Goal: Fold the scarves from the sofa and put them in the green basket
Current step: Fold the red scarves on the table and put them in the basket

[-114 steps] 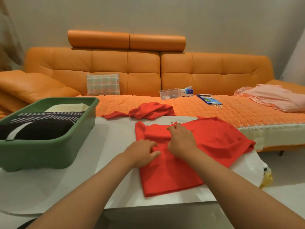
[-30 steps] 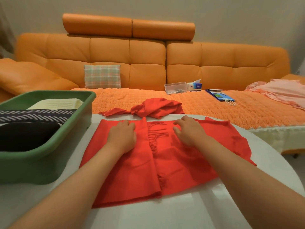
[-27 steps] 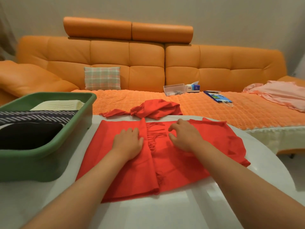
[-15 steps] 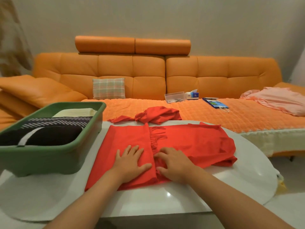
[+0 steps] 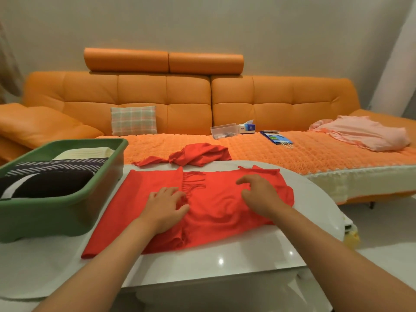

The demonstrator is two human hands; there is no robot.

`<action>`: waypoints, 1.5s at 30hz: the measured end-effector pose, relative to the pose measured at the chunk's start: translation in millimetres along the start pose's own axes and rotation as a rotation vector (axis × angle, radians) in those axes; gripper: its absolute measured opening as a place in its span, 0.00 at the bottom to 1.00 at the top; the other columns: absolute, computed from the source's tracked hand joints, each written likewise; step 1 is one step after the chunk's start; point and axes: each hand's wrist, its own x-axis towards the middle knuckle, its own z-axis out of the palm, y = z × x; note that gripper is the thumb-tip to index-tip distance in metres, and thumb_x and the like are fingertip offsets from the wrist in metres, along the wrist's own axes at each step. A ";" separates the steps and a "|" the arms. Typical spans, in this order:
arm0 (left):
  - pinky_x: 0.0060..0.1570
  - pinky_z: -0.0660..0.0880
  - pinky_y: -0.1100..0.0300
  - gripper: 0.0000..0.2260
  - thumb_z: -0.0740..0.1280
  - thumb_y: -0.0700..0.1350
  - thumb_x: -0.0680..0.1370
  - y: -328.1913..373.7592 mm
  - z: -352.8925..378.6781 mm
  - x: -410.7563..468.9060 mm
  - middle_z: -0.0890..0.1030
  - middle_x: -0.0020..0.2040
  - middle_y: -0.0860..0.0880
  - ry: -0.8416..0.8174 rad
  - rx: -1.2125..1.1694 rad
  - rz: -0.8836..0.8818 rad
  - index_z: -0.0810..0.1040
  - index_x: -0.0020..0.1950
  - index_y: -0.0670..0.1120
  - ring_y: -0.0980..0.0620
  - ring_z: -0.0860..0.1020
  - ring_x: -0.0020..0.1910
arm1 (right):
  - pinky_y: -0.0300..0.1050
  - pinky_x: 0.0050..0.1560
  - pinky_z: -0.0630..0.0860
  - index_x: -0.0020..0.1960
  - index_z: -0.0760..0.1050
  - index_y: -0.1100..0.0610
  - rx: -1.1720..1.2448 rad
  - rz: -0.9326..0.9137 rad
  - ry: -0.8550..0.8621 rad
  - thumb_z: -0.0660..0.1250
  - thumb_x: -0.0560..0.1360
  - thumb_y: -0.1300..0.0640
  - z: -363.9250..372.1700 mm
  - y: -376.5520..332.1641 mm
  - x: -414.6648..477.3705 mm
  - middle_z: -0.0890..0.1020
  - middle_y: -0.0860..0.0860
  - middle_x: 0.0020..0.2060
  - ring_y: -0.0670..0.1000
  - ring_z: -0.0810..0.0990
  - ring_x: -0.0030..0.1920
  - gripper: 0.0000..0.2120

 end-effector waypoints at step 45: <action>0.47 0.73 0.57 0.10 0.62 0.40 0.78 146.7 0.7 121.6 0.84 0.49 0.52 0.302 -0.779 -0.012 0.84 0.50 0.47 0.52 0.79 0.49 | 0.37 0.53 0.70 0.56 0.85 0.51 0.343 0.069 0.382 0.61 0.76 0.65 -5.4 73.1 90.5 0.85 0.51 0.54 0.53 0.81 0.56 0.18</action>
